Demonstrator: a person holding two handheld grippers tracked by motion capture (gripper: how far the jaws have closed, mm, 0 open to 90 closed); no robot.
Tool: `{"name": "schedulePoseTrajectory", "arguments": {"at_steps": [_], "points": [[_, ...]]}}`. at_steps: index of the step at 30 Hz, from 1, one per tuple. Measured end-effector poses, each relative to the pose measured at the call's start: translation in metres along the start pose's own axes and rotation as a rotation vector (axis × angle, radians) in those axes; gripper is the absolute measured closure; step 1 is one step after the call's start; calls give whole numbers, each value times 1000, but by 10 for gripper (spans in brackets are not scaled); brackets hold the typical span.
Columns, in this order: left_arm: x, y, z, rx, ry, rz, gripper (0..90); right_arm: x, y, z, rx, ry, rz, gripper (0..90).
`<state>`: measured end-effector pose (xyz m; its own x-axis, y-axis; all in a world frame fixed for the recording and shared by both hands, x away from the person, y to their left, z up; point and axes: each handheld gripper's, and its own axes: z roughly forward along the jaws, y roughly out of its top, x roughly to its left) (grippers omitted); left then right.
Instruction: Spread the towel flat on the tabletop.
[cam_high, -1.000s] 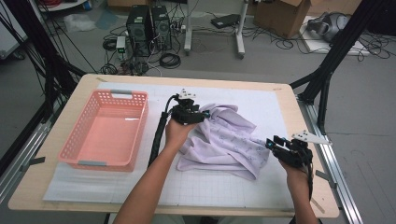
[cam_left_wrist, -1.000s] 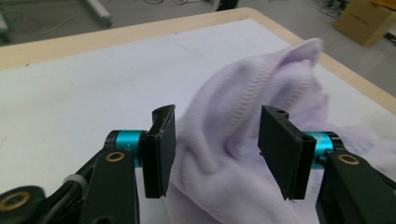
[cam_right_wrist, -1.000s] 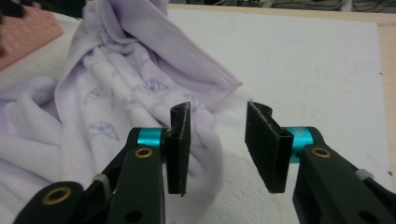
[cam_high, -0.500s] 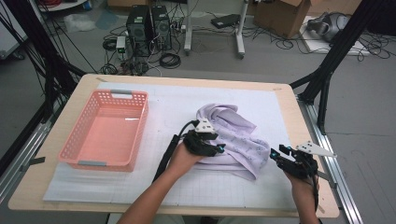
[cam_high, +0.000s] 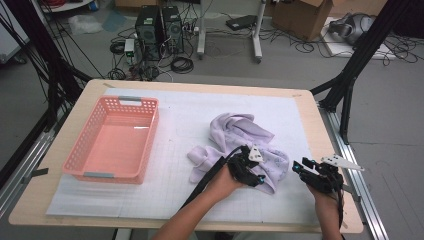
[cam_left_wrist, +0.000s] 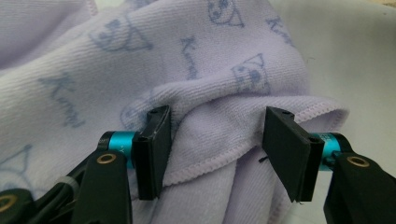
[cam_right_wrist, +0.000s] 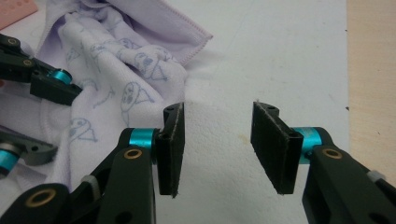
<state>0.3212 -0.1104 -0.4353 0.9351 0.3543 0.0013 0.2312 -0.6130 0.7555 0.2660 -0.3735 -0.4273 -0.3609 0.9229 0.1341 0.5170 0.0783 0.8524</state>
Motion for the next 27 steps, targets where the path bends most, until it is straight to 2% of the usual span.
{"name": "schedulePoseTrajectory", "arguments": {"at_steps": [2,4,7,10,11,12,15,17,19,21,24,27], "points": [[-2,-1,4,13,11,14,426,0,0,1,1,0,-1,539],[-1,-1,6,5,25,10,466,1,0,2,3,2,0,539],[2,-2,6,-3,38,1,637,2,1,1,-1,4,-2,539],[7,-2,0,-26,13,-26,734,1,0,1,-1,-3,-5,539],[10,-1,-5,-49,-2,-48,739,0,0,0,1,-7,-8,539],[14,-1,-10,-93,-22,-84,740,0,-1,0,-1,-10,-7,540],[29,2,-35,-260,-51,-212,745,-3,-1,-1,-4,-18,0,539],[43,1,-55,-345,-41,-279,745,-4,-2,-2,-8,-18,7,539],[57,-3,-74,-406,-15,-326,746,-3,-2,-1,-4,-14,19,539],[70,-10,-88,-450,22,-374,745,0,-1,2,-1,5,15,539],[87,-21,-103,-475,61,-434,744,10,3,13,16,44,-23,536],[96,-29,-113,-489,102,-453,744,25,9,28,32,93,-65,535]]}}
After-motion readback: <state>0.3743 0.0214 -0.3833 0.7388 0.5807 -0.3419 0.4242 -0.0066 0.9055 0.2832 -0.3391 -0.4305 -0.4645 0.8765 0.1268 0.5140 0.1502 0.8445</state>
